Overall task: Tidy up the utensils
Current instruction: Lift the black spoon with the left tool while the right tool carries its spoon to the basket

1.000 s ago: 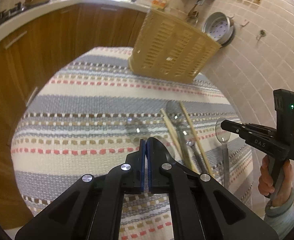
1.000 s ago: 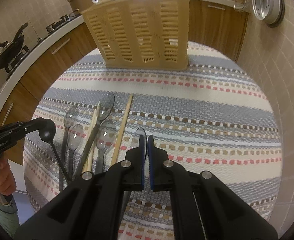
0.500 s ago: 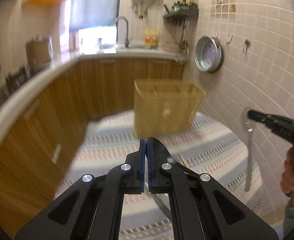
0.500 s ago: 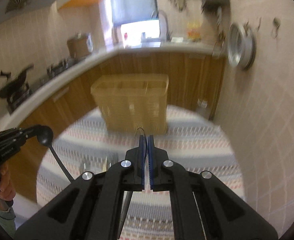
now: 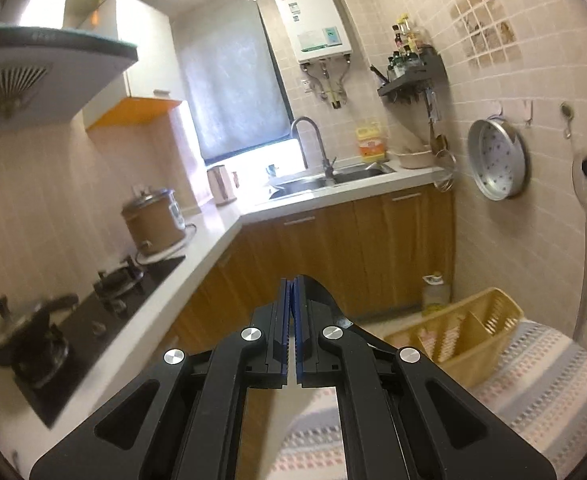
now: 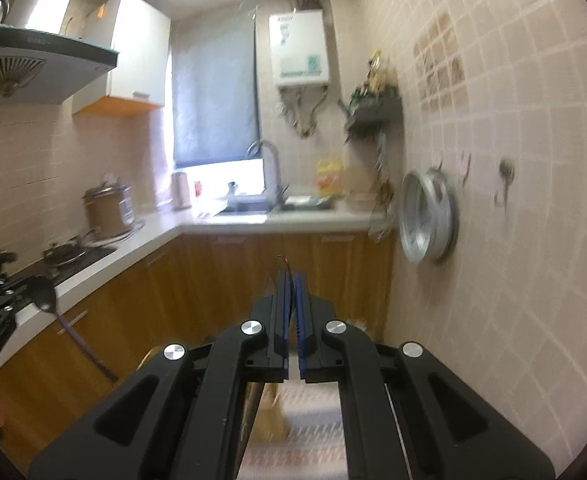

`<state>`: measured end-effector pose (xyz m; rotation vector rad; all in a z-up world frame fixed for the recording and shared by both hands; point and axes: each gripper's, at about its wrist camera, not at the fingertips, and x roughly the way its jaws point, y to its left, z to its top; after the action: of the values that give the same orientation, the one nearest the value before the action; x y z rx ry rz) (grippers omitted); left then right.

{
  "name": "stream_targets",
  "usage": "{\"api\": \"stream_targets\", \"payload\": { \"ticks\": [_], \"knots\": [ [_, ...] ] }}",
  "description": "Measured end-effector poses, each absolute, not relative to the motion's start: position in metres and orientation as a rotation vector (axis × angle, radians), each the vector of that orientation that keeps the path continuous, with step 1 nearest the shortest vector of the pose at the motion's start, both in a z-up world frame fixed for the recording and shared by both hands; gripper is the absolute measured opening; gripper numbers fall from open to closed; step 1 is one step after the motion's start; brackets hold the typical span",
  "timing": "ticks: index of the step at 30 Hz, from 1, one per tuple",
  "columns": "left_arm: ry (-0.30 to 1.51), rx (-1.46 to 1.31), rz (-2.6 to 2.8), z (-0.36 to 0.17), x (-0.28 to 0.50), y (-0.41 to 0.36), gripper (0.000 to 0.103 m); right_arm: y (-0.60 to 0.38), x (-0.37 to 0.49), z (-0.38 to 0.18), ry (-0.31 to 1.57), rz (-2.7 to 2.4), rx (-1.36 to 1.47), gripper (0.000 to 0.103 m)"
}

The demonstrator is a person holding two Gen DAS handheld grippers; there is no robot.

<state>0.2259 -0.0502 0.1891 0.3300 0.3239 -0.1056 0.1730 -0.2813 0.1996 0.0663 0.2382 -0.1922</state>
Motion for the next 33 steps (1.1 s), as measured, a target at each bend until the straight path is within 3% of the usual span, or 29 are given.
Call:
{"api": "stream_targets", "payload": {
  "ticks": [12, 24, 27, 29, 33],
  "knots": [
    [0.395, 0.453, -0.100, 0.159, 0.294, -0.080, 0.000, -0.271, 0.249, 0.165, 0.185, -0.277, -0.008, 0.002],
    [0.446, 0.499, -0.135, 0.119, 0.305, -0.093, 0.000, -0.263, 0.268, 0.119, 0.261, -0.317, -0.049, 0.002],
    [0.457, 0.490, -0.150, 0.114, 0.304, -0.092, 0.011, -0.260, 0.263, 0.112, 0.291, -0.282, -0.053, 0.003],
    [0.457, 0.465, -0.170, 0.116, 0.299, -0.087, 0.041, -0.257, 0.253, 0.113, 0.281, -0.280, -0.065, 0.003],
    [0.415, 0.432, -0.196, 0.128, 0.279, -0.081, 0.045, -0.259, 0.233, 0.124, 0.277, -0.255, -0.034, 0.009]
  ]
}}
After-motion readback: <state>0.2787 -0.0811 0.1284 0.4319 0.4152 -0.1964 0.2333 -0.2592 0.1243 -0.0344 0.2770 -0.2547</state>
